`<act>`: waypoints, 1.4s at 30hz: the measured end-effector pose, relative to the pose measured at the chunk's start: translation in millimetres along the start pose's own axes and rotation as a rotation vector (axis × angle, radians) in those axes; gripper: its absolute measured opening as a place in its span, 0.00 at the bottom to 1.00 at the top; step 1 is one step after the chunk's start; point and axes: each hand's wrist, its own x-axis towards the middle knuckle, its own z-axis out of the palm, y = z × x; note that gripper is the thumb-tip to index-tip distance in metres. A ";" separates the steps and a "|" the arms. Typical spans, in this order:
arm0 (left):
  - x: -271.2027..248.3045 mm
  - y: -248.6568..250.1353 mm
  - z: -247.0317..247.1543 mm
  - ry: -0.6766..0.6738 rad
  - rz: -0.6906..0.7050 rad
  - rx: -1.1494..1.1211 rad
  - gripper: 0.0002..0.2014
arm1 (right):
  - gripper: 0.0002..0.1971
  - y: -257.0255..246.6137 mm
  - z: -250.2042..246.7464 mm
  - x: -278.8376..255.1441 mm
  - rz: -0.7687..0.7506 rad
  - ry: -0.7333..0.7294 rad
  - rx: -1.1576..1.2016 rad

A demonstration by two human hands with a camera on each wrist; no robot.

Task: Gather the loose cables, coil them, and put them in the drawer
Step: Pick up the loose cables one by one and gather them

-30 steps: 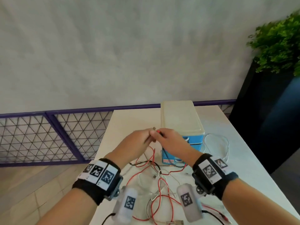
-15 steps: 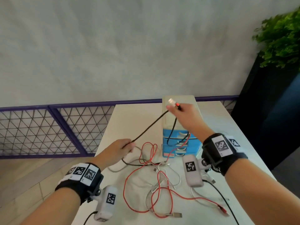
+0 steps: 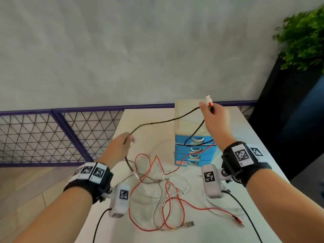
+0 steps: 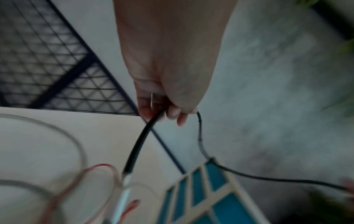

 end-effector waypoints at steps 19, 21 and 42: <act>18.6 18.8 7.3 0.184 0.050 0.377 0.22 | 0.14 -6.8 9.7 -28.9 0.130 -0.483 0.157; 3.5 21.9 24.1 0.147 0.118 0.301 0.17 | 0.14 -9.3 7.1 -28.2 0.144 -0.474 0.206; -113.0 4.4 168.2 -0.855 0.515 0.588 0.09 | 0.13 5.3 1.1 -41.1 0.187 -0.532 0.185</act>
